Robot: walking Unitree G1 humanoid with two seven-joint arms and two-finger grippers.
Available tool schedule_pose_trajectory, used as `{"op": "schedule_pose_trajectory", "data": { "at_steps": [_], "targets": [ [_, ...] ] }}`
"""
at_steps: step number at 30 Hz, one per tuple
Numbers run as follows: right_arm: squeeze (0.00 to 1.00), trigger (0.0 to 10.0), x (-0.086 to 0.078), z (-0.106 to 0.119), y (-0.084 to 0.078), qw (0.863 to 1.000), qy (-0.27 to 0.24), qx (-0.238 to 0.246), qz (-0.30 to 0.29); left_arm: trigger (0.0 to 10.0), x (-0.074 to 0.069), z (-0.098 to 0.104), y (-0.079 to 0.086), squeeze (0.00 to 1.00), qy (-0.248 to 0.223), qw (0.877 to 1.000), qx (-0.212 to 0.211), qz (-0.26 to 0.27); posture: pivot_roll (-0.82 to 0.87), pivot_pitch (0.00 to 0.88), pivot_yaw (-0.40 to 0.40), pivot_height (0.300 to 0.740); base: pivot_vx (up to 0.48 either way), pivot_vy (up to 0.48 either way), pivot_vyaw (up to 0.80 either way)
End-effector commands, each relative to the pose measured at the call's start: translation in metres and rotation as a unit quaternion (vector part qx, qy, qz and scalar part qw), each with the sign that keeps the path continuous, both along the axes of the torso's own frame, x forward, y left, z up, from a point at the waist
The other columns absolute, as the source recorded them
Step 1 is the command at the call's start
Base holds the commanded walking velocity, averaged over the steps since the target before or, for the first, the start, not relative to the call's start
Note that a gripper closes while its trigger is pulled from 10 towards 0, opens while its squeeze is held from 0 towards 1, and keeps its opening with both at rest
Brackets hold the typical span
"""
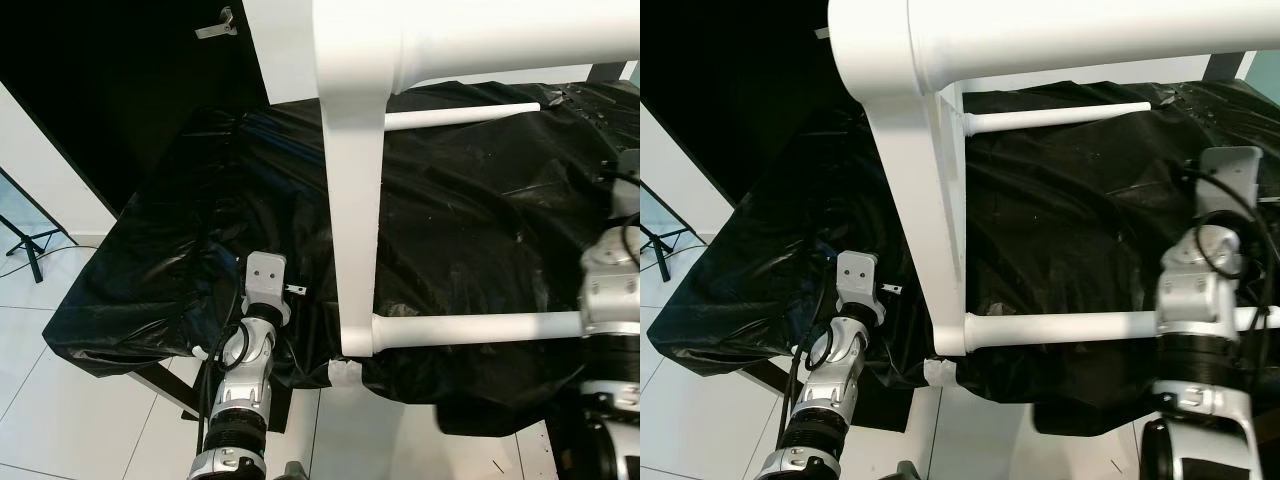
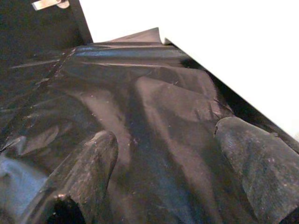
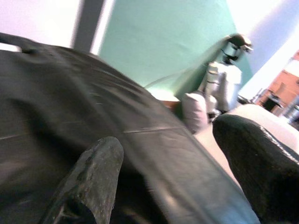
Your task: Building children table
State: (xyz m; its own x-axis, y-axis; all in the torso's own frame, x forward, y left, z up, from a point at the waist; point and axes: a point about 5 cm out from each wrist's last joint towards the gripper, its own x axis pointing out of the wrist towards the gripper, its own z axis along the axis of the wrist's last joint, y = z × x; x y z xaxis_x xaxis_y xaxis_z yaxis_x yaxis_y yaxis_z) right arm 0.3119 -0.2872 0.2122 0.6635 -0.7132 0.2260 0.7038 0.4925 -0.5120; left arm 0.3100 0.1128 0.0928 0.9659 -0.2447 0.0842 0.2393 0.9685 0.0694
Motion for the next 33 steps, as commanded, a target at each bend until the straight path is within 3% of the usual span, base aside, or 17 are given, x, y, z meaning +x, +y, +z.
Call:
{"op": "schedule_pose_trajectory", "data": {
  "at_steps": [1,2,3,4,5,6,7,9,10,12,14,19,24,28,32,33],
  "targets": [
    [0.0,10.0,-0.004,-0.017,0.01,0.996,-0.025,0.08,0.016,10.0,0.0,-0.002,0.012,0.0,-0.001,0.993,-0.022,0.12,0.07,0.0,0.102,0.74,0.0,0.0,0.0],
    [0.0,10.0,-0.004,-0.017,0.01,0.996,-0.025,0.08,0.016,10.0,0.0,-0.002,0.012,0.0,-0.001,0.993,-0.022,0.12,0.07,0.0,0.102,0.74,0.0,0.0,0.0],
    [0.0,10.0,-0.009,-0.038,0.015,0.982,-0.037,0.183,0.038,10.0,-0.002,-0.002,0.008,0.0,-0.004,0.994,-0.032,0.1,0.06,0.0,0.102,0.74,0.0,0.0,0.0],
    [0.0,10.0,-0.009,-0.038,0.015,0.982,-0.037,0.183,0.038,10.0,-0.002,-0.002,0.008,0.0,-0.004,0.994,-0.032,0.1,0.06,0.0,0.102,0.74,0.0,0.0,0.0],
    [0.0,10.0,-0.012,-0.054,0.02,0.961,-0.048,0.265,0.06,10.0,-0.003,-0.001,0.003,0.0,-0.006,0.996,-0.041,0.082,0.07,0.0,0.103,0.74,0.0,0.0,0.0],
    [0.0,10.0,-0.015,-0.063,0.029,0.943,-0.072,0.307,0.11,10.0,-0.004,0.0,-0.001,0.0,-0.01,0.997,-0.051,0.062,0.06,0.0,0.106,0.74,0.0,0.0,0.0],
    [0.0,10.0,-0.018,-0.064,0.035,0.932,-0.094,0.316,0.153,10.0,-0.005,0.001,-0.004,0.0,-0.012,0.997,-0.058,0.048,0.06,0.0,0.106,0.74,0.0,0.0,0.0],
    [0.0,10.0,-0.018,-0.064,0.035,0.932,-0.094,0.316,0.153,10.0,-0.005,0.001,-0.004,0.0,-0.012,0.997,-0.058,0.048,0.06,0.0,0.106,0.74,0.0,0.0,0.0],
    [0.0,10.0,-0.019,-0.06,0.045,0.919,-0.111,0.315,0.21,10.0,-0.006,0.002,-0.007,0.0,-0.015,0.997,-0.063,0.035,0.06,0.0,0.107,0.74,0.0,0.0,0.0],
    [0.0,10.0,-0.019,-0.06,0.045,0.919,-0.111,0.315,0.21,10.0,-0.006,0.002,-0.007,0.0,-0.015,0.997,-0.063,0.035,0.06,0.0,0.107,0.74,0.0,0.0,0.0],
    [0.0,10.0,-0.021,-0.052,0.06,0.903,-0.12,0.294,0.29,10.0,-0.008,0.005,-0.013,0.0,-0.023,0.997,-0.068,0.002,0.06,0.0,0.109,0.74,0.0,0.0,0.0],
    [0.0,10.0,-0.022,-0.048,0.063,0.905,-0.113,0.265,0.313,10.0,-0.008,0.006,-0.016,0.0,-0.025,0.997,-0.071,-0.011,0.06,0.0,0.107,0.74,0.0,0.0,0.0],
    [0.0,10.0,-0.029,-0.039,0.064,0.926,-0.103,0.171,0.32,10.0,-0.011,0.006,-0.018,0.0,-0.026,0.996,-0.086,-0.027,0.06,0.0,0.105,0.74,0.0,0.0,0.0],
    [0.0,10.0,-0.038,-0.039,0.064,0.934,-0.102,0.143,0.312,10.0,-0.014,0.005,-0.018,0.0,-0.024,0.995,-0.088,-0.03,0.07,0.0,0.104,0.74,0.0,0.0,0.0],
    [0.0,10.0,-0.053,-0.041,0.069,0.951,-0.073,0.062,0.293,10.0,-0.016,0.002,-0.016,0.0,-0.021,0.995,-0.088,-0.032,0.06,0.0,0.104,0.74,0.0,0.0,0.0],
    [0.0,10.0,-0.053,-0.041,0.069,0.951,-0.073,0.062,0.293,10.0,-0.016,0.002,-0.016,0.0,-0.021,0.995,-0.088,-0.032,0.06,0.0,0.104,0.74,0.0,0.0,0.0]
  ]
}}
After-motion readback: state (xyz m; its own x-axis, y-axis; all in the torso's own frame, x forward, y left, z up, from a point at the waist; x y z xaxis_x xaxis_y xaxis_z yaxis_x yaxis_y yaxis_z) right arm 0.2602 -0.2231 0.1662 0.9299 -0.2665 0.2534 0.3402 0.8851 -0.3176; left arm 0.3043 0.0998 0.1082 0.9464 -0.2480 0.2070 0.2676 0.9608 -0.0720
